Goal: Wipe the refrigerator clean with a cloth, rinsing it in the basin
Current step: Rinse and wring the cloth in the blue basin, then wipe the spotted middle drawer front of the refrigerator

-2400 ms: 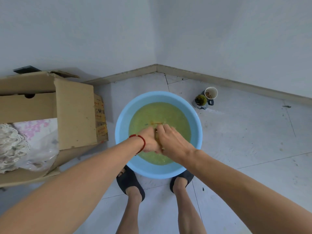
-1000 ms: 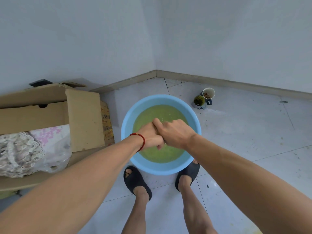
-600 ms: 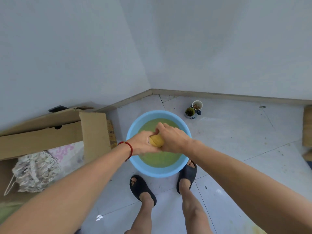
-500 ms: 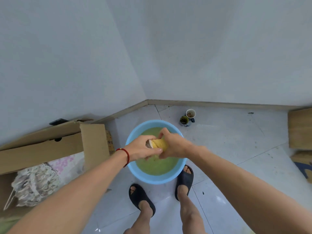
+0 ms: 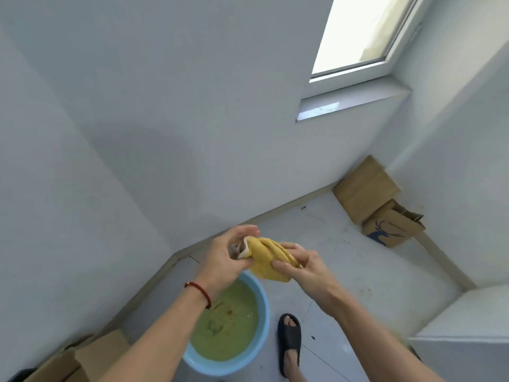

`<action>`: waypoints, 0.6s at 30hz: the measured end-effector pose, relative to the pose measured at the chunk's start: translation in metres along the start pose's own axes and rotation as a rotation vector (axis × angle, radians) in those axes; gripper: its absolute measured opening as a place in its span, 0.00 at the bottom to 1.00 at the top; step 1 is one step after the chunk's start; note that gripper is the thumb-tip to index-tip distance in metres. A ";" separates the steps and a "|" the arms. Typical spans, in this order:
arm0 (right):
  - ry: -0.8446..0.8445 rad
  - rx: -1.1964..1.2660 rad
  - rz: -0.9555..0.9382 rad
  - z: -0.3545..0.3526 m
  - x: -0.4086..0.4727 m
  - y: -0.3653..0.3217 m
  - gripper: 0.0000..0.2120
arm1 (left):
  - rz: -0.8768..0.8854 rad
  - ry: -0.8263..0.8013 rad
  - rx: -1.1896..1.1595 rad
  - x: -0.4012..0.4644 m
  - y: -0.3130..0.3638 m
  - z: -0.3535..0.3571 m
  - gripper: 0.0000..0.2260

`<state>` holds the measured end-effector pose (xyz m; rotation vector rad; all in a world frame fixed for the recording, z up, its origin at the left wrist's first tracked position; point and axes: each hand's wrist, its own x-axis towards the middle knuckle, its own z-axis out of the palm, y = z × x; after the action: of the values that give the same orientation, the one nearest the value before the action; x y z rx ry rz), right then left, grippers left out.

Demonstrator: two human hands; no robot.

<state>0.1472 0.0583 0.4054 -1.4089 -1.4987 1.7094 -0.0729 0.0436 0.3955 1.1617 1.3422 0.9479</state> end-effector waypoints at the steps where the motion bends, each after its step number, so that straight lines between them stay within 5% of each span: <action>1: 0.071 0.030 -0.045 0.003 -0.014 -0.003 0.08 | 0.021 -0.017 -0.021 -0.001 0.008 0.004 0.29; 7: 0.244 -0.015 -0.066 -0.012 -0.084 -0.025 0.11 | 0.177 -0.222 -0.011 -0.017 0.054 0.037 0.26; 13: 0.504 -0.043 -0.219 -0.033 -0.142 -0.018 0.09 | 0.452 -0.347 0.343 -0.043 0.095 0.086 0.24; 18: 0.640 0.081 -0.294 -0.079 -0.212 0.008 0.15 | 0.430 -0.419 0.524 -0.062 0.109 0.152 0.19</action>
<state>0.2978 -0.0887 0.4897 -1.4227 -1.1817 0.9945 0.0885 -0.0059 0.4974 1.9860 1.0358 0.5951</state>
